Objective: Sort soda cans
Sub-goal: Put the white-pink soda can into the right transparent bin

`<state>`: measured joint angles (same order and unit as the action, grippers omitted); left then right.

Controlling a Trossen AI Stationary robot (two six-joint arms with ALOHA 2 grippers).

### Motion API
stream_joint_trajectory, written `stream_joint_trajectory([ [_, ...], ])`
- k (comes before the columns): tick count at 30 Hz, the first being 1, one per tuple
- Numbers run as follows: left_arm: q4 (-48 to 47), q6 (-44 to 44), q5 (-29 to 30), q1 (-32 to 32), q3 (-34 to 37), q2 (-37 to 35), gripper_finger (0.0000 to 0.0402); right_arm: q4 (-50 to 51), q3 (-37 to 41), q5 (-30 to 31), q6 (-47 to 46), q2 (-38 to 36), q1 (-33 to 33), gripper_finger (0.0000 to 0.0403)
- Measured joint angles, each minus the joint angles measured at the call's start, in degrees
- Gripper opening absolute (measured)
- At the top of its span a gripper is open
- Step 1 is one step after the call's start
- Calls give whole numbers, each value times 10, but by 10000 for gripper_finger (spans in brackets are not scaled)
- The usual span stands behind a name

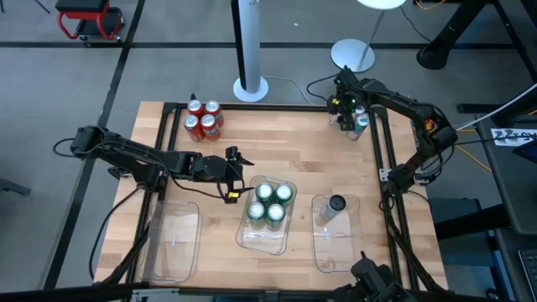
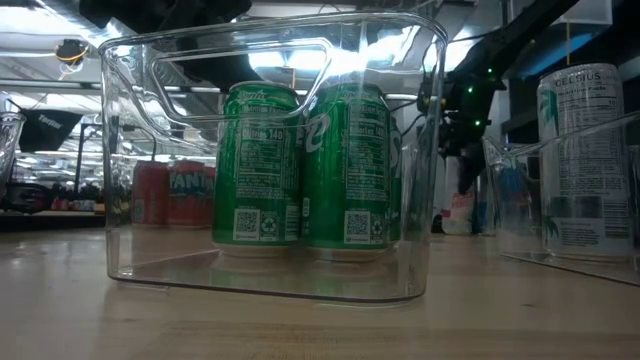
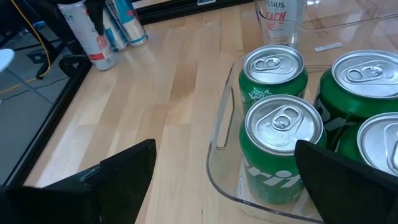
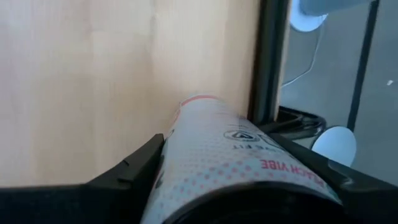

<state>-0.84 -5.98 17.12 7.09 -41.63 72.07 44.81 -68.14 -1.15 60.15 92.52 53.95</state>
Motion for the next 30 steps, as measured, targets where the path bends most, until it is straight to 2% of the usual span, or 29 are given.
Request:
stream_joint_trajectory([
  [7,0,-3,0,0,0,0,371,72,-8,7,3,-63,-21,247],
  [12,0,-4,0,0,0,0,371,140,-50,6,-1,-129,-79,247],
  [20,2,-3,0,0,0,0,371,218,-116,14,-65,-203,-227,247],
  [30,3,-2,0,0,0,0,371,232,-139,15,-183,-222,-437,247],
])
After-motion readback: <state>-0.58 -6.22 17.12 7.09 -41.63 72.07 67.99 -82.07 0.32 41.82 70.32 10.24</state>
